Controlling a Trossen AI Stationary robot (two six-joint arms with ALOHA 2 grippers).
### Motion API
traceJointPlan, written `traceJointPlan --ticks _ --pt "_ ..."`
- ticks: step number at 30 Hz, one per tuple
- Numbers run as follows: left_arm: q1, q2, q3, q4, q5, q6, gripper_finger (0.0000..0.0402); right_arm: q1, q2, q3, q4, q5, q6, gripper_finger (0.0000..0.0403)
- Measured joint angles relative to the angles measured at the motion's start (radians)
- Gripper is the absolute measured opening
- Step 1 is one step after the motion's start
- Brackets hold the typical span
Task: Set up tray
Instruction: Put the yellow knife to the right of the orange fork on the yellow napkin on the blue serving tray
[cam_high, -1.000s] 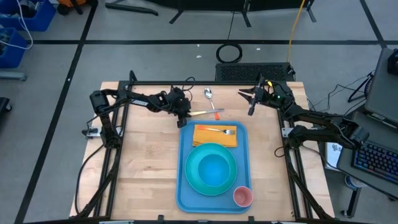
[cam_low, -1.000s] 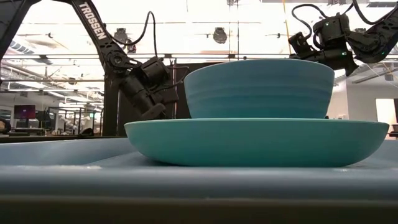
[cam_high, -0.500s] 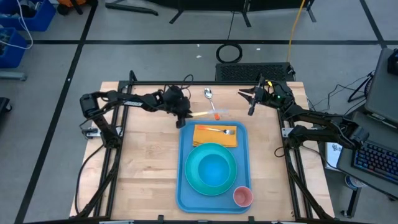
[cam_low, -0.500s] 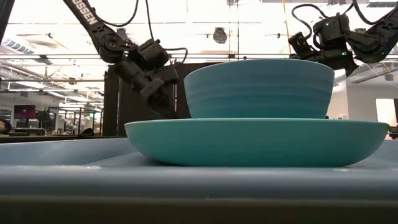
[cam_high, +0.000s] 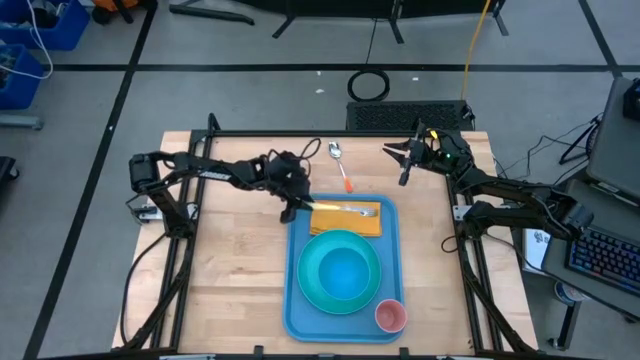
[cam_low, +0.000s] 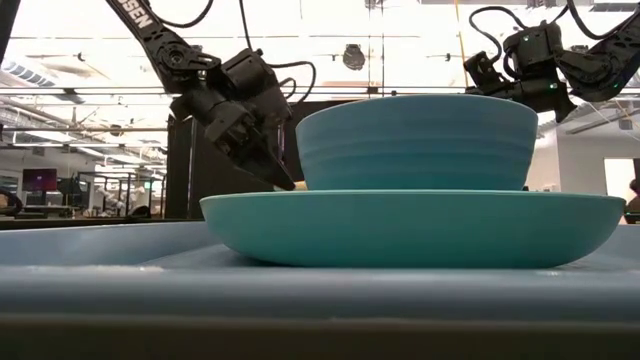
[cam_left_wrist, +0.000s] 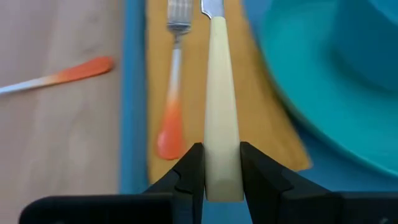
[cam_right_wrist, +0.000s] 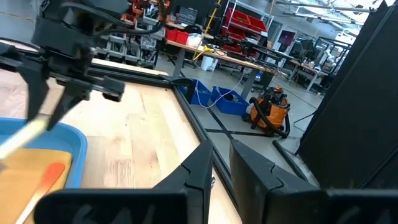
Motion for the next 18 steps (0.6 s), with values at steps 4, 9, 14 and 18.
traceJointPlan --ticks 4,9,14,18 --pt "-0.016 0.0 0.0 -0.013 0.031 -0.012 0.0083 0.0 0.0 0.0 0.0 0.0 0.0 0.0045" --pt "-0.024 0.0 0.0 -0.056 0.069 -0.047 0.0083 0.0 0.0 0.0 0.0 0.0 0.002 0.0045" --pt "-0.038 0.0 0.0 -0.059 0.086 -0.09 0.0083 0.0 0.0 0.0 0.002 0.0 0.015 0.0045" --pt "-0.054 0.003 0.0 -0.062 0.074 -0.099 0.0083 0.0 0.0 0.0 0.003 0.0 0.015 0.0045"
